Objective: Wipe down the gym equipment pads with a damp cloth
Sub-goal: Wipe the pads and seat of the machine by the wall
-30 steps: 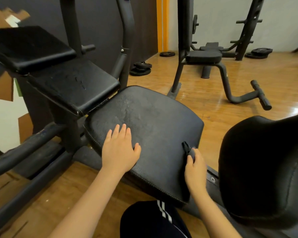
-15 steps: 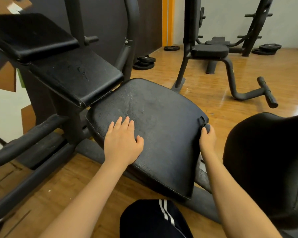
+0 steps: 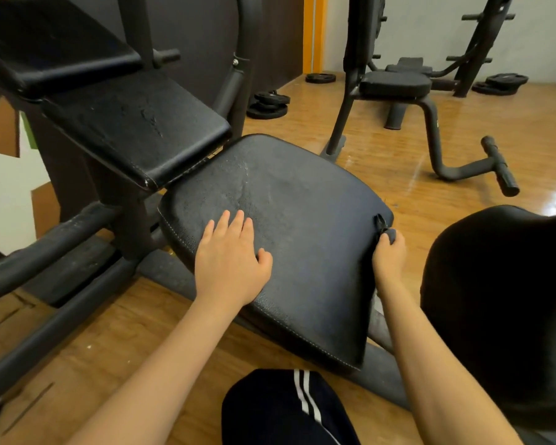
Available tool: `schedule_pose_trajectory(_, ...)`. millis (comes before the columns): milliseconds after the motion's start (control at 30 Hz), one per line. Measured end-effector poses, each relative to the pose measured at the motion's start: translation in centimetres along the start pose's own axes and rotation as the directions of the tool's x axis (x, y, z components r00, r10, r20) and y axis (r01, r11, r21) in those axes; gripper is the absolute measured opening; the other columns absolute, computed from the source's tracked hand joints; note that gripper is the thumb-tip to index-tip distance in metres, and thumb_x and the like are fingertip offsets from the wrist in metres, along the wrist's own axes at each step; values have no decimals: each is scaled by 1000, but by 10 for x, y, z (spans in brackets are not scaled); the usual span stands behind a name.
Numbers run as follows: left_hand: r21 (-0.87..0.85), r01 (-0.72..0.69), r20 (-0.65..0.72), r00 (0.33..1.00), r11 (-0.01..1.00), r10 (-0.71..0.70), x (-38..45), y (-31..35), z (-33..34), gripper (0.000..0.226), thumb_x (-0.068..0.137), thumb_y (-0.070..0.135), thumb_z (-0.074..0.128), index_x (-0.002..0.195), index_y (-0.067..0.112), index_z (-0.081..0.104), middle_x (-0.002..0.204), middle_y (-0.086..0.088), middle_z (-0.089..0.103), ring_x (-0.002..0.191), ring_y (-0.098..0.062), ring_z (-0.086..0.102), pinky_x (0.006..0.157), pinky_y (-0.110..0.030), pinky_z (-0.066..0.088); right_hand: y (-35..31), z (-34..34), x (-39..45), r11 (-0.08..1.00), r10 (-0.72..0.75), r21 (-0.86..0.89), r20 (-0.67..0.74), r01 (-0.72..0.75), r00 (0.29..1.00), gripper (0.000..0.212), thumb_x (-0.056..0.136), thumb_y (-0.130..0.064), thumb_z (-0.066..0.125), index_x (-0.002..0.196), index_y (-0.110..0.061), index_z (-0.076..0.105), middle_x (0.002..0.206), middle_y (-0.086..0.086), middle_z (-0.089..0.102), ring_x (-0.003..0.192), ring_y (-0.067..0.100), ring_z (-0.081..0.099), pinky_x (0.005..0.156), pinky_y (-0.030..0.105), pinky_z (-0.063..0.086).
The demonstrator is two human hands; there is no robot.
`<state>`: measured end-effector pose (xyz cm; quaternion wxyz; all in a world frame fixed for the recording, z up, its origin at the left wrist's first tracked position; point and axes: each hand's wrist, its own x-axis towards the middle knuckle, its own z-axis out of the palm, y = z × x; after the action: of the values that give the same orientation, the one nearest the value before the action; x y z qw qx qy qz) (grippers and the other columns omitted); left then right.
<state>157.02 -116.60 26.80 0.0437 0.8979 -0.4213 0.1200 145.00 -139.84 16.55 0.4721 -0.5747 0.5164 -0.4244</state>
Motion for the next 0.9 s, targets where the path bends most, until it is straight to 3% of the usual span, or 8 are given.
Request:
schedule_pose_trajectory(100, -16, 0, 1, 1000, 1000, 0, 0, 0, 1, 60, 96, 40, 33, 150, 15, 26, 158, -1, 21, 147, -19, 12, 118, -37, 7, -5, 4, 39, 997, 72, -25, 4, -72, 997, 25, 97, -14, 34, 74, -24, 37, 84, -1, 43, 82, 16, 39, 74, 29, 30)
schedule_pose_trajectory(233, -20, 18, -16, 1000, 1000, -18, 2, -1, 3, 60, 94, 38, 37, 149, 15, 31, 157, -2, 24, 146, -20, 15, 118, -37, 8, -9, 2, 48, 996, 82, -38, 29, -81, 996, 31, 96, -15, 34, 67, -25, 28, 69, -5, 32, 67, 17, 33, 57, 28, 26)
schedule_pose_trajectory(400, -26, 35, -8, 999, 999, -36, 1, 0, 3, 60, 94, 37, 37, 148, 14, 32, 157, -2, 26, 146, -20, 16, 118, -37, 8, -3, -5, -22, 998, -44, 44, 57, 41, 997, 18, 93, -5, 38, 81, -15, 46, 76, -3, 47, 71, 11, 42, 61, 27, 32)
schedule_pose_trajectory(500, -16, 23, -9, 1000, 1000, -23, 2, -1, 2, 59, 95, 38, 35, 149, 14, 31, 157, -3, 25, 146, -20, 15, 118, -37, 8, 14, -18, -79, 984, -1, 175, 114, -19, 993, 22, 96, -5, 36, 102, -18, 53, 97, -4, 54, 87, 5, 49, 78, 24, 36)
schedule_pose_trajectory(567, -6, 18, -4, 1000, 1000, -18, 1, 0, 2, 59, 96, 38, 34, 149, 14, 30, 157, -3, 24, 146, -21, 15, 118, -38, 8, 29, -29, -116, 977, 48, 201, 133, -74, 990, 34, 98, -9, 38, 129, -15, 49, 125, -1, 51, 113, 13, 47, 98, 30, 36)
schedule_pose_trajectory(667, 8, 11, 5, 1000, 1000, -12, 0, 0, 2, 58, 96, 37, 33, 149, 13, 30, 157, -4, 24, 146, -22, 15, 118, -39, 9, 37, -40, -153, 989, -23, 146, 167, -1, 986, 42, 97, -8, 41, 138, -17, 43, 138, -5, 44, 128, 11, 38, 111, 36, 28)
schedule_pose_trajectory(800, 17, 4, 9, 1000, 1000, -4, -1, -1, 2, 58, 96, 37, 33, 148, 12, 31, 157, -5, 25, 146, -23, 16, 118, -39, 10, 31, -44, -146, 989, -123, 107, 212, 102, 969, 41, 97, -6, 40, 135, -19, 44, 135, -7, 44, 126, 8, 38, 110, 30, 29)
schedule_pose_trajectory(900, 12, -2, 9, 1000, 1000, 2, -2, -1, 2, 58, 96, 36, 34, 148, 11, 33, 156, -6, 27, 146, -23, 17, 118, -39, 11, 27, -37, -118, 983, -29, 184, 200, -8, 979, 39, 98, -7, 36, 134, -20, 45, 126, -2, 51, 112, 11, 51, 92, 19, 41)
